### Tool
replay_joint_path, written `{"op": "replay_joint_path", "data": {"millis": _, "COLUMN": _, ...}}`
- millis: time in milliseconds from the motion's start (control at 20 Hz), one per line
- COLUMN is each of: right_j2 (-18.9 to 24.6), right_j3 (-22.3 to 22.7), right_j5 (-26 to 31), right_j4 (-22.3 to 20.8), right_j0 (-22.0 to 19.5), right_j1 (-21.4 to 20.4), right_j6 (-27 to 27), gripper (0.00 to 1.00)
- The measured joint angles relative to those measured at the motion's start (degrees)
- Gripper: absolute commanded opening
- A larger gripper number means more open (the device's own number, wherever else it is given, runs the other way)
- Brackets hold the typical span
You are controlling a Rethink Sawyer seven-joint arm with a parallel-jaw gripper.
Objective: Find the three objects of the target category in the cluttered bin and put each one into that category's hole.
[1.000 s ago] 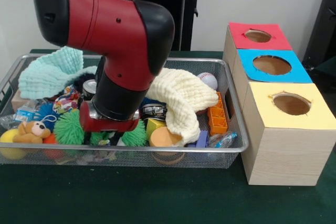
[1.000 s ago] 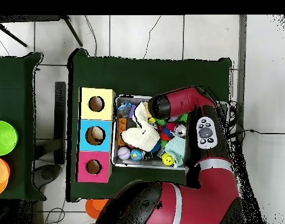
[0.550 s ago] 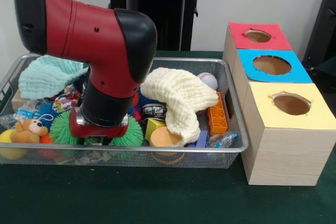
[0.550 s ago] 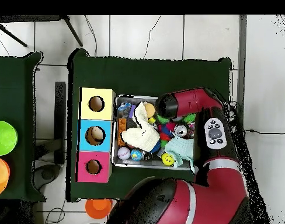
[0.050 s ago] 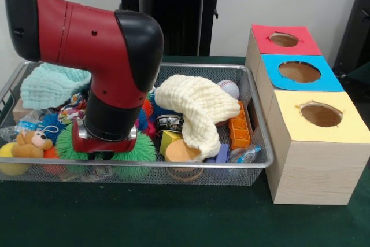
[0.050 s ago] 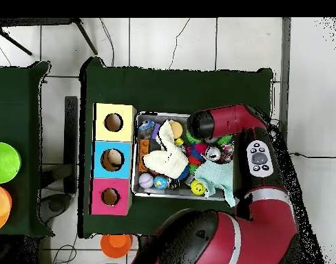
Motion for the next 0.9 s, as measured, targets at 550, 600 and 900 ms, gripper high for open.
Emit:
{"op": "replay_joint_path", "data": {"millis": 550, "right_j2": 3.0, "right_j3": 5.6, "right_j5": -5.6, "right_j4": -0.1, "right_j0": -4.0, "right_j1": -2.7, "right_j6": 0.0, "gripper": 0.00}}
{"op": "replay_joint_path", "data": {"millis": 600, "right_j2": 3.6, "right_j3": 6.8, "right_j5": -6.5, "right_j4": 0.0, "right_j0": -4.8, "right_j1": -3.4, "right_j6": 0.0, "gripper": 0.00}}
{"op": "replay_joint_path", "data": {"millis": 900, "right_j2": 7.5, "right_j3": 16.0, "right_j5": -9.0, "right_j4": 1.7, "right_j0": -10.4, "right_j1": -10.1, "right_j6": 0.0, "gripper": 0.00}}
